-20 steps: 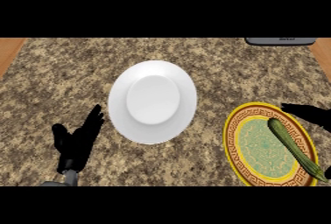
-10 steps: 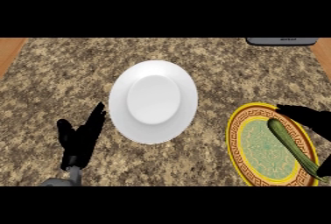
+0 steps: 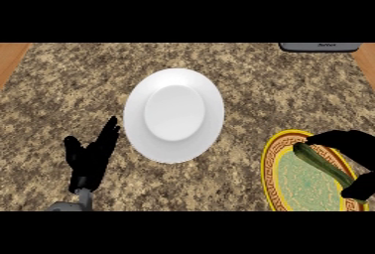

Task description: Pick the squash from the plate and place it in the plate

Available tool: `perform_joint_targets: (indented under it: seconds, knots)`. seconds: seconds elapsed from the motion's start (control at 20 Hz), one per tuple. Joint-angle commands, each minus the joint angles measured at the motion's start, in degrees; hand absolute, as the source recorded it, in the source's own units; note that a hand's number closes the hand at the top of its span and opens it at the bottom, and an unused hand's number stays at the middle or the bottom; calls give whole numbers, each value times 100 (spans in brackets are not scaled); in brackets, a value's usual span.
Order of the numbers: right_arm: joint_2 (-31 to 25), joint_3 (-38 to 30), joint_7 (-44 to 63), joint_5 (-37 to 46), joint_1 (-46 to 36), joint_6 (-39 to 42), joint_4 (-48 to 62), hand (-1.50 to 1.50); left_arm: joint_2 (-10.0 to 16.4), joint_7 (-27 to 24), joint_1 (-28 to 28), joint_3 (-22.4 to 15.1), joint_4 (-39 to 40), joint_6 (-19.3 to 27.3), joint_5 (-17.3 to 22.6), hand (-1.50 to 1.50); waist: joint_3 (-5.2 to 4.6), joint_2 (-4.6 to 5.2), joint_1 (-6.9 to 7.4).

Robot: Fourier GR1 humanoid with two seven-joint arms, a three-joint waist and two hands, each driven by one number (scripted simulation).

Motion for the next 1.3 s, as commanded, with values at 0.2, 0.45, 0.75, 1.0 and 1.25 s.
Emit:
perform_joint_targets:
  seconds: [0.2, 0.45, 0.75, 1.0, 1.25]
  knots:
    - [123, 7, -747, 674, -394, -412, 599, 150, -26, 224, 142, 50, 85, -95, -97, 0, -23, 36, 7]
    - [254, -209, -1126, 909, -83, -1056, 808, 150, 13, 109, 309, 143, -30, -300, -64, 0, -22, 35, -1]
    - [2586, 405, 1074, 704, 29, -1291, -929, 150, -61, 36, 365, 114, 80, -228, -78, 0, -58, -66, -49]
    - [4007, 841, 1929, 919, 35, -2046, -1247, 150, -35, 86, 272, 127, 39, -235, -74, 0, -49, -139, 9]
    - [4212, 1518, 3136, 1084, -44, -3154, -1772, 150, -34, 130, 222, 142, 97, -283, -25, 0, -41, -140, 36]
